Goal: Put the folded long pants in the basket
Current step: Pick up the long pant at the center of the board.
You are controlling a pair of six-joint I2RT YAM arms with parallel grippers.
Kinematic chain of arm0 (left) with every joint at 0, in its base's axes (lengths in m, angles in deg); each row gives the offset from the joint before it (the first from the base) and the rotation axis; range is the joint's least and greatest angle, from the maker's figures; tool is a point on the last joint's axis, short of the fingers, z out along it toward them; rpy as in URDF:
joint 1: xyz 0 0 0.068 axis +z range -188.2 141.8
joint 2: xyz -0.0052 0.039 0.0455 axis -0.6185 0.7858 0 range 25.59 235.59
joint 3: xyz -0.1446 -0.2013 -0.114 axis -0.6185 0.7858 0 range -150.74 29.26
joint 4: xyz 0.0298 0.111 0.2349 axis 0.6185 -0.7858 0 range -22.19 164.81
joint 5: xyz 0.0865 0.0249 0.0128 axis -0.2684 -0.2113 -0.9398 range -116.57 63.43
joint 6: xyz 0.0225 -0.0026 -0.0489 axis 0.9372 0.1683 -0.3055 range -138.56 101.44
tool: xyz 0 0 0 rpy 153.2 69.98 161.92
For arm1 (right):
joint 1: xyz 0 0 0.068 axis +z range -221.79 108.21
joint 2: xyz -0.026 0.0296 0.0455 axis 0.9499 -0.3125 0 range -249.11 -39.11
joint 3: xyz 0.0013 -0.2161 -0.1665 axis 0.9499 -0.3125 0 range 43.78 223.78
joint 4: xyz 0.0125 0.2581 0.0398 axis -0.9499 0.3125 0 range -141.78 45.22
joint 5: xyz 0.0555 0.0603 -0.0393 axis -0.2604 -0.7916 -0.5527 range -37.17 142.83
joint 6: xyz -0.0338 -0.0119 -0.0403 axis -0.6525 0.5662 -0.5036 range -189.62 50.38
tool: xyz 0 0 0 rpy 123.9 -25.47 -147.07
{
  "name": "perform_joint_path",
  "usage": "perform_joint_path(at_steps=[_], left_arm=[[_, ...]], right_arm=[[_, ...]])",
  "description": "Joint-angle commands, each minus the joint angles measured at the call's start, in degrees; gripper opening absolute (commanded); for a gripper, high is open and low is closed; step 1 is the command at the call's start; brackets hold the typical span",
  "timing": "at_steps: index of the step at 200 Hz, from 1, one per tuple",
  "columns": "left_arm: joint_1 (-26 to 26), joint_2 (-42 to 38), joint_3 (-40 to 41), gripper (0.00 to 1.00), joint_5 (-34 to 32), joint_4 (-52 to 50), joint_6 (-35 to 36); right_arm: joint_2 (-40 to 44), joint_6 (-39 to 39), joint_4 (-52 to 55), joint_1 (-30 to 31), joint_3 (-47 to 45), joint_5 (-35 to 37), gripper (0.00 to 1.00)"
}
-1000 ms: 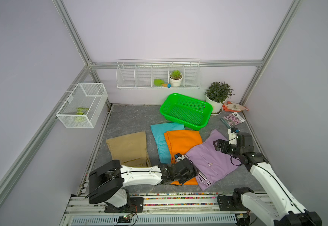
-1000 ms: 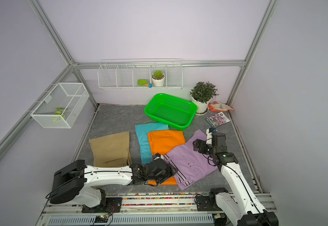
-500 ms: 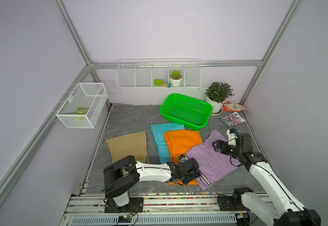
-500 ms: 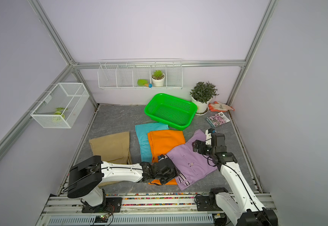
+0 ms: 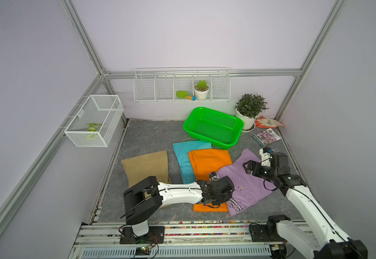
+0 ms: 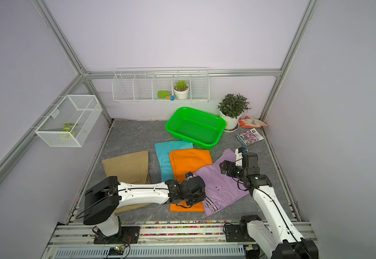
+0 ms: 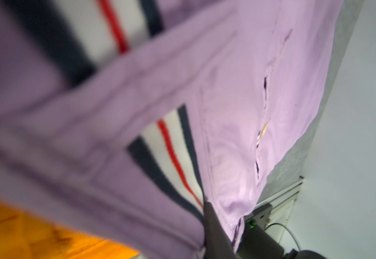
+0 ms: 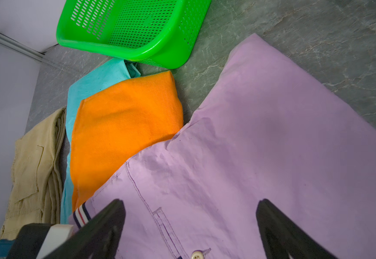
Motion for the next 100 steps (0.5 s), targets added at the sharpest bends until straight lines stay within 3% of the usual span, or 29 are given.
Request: perform_joint_path(at_steps=[1,40,100], left_arm=[[0.35,-1.69,-2.29,0.01,-4.52,-6.78,3.22],[4.25,-9.08,0.24,0.00,-3.15,-13.03,7.81],[23.48,-35.97,12.35,0.00,-0.69,-29.34,20.30]], right_arm=[[-0.46,0.54,0.78,0.31,0.80,-0.81,0.96],[-2.15,0.39,1.66,0.44,2.29,-1.68,0.96],[-7.56,0.39,3.10,0.41,4.77,-0.33,0.95]])
